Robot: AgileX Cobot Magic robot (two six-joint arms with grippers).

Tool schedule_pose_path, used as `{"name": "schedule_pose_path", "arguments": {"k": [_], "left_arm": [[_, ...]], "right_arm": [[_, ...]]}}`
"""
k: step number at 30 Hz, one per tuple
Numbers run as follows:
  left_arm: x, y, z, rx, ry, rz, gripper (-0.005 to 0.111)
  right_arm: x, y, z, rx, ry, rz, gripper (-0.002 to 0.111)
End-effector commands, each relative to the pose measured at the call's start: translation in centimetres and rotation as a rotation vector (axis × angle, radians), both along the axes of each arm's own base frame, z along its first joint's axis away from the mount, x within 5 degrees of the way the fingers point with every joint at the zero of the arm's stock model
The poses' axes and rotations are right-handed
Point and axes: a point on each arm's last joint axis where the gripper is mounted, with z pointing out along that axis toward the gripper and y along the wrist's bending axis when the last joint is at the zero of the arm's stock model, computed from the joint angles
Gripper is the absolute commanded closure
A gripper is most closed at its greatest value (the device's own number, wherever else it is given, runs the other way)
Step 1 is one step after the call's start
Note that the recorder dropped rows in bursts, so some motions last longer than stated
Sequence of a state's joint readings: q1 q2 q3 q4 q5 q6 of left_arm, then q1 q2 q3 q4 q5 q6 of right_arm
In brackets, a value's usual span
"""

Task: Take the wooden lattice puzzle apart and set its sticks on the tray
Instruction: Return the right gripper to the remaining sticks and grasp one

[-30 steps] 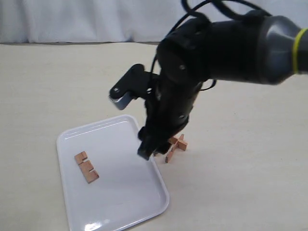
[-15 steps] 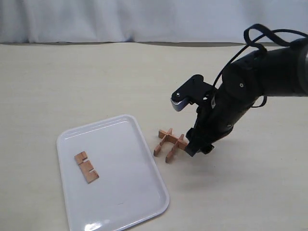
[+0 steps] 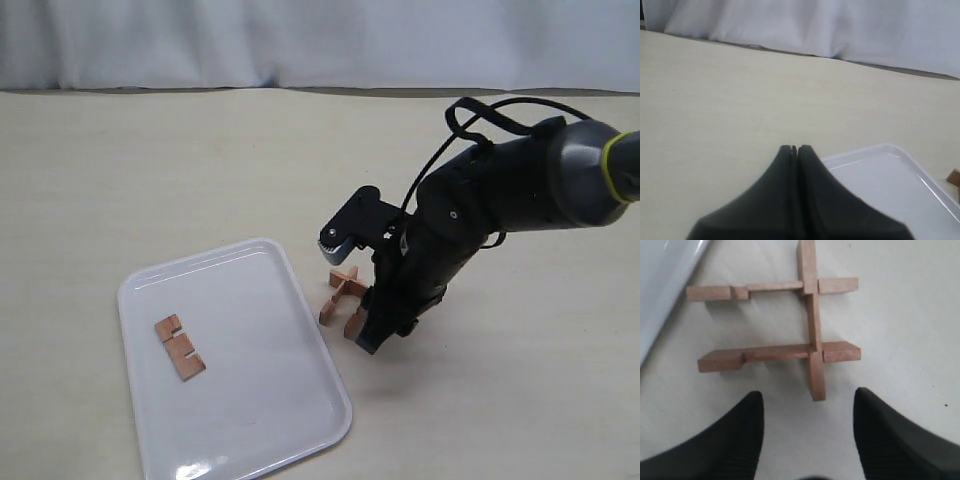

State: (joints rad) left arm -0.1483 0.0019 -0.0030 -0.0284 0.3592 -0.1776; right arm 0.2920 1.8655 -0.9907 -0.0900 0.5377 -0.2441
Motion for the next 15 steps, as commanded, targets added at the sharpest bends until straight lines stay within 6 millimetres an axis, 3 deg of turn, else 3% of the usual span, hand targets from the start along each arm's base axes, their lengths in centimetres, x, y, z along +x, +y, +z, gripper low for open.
{"name": "schedule_pose_path", "arguments": {"k": [1, 15], "left_arm": [[0.03, -0.01, 0.03, -0.007, -0.011, 0.002, 0.107], [0.03, -0.01, 0.03, -0.007, -0.011, 0.002, 0.107]], "right_arm": [[0.17, 0.07, -0.14, 0.000, -0.018, 0.013, 0.065], [0.63, 0.22, -0.61, 0.010, -0.053, 0.020, 0.065]]}}
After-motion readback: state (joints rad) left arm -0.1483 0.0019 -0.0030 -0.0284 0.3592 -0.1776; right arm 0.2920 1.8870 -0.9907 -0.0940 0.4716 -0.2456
